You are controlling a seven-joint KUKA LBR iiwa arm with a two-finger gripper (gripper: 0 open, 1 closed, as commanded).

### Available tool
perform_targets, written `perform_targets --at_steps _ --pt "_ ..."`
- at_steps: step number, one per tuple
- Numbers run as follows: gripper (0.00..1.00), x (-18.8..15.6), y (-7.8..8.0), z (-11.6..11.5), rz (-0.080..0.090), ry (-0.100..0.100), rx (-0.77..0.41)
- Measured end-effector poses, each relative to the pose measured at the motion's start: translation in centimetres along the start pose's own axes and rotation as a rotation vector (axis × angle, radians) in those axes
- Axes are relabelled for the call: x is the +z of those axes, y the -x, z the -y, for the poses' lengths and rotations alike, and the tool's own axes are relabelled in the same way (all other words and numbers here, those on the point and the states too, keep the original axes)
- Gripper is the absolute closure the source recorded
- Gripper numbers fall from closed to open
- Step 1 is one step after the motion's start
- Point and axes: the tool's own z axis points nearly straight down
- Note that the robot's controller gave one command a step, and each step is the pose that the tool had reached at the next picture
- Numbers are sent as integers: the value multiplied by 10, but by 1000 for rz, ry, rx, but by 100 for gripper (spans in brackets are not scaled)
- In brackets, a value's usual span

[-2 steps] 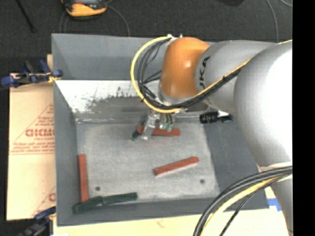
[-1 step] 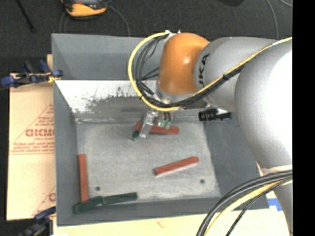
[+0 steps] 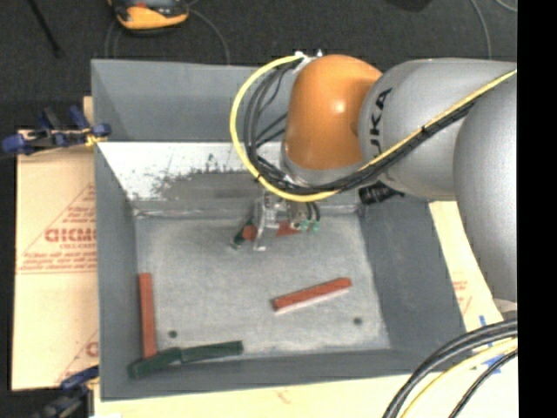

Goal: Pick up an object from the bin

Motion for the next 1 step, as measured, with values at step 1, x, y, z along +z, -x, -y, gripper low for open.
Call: perform_targets --at_steps 1 --pt "100 -57 -11 -11 0 1 -139"
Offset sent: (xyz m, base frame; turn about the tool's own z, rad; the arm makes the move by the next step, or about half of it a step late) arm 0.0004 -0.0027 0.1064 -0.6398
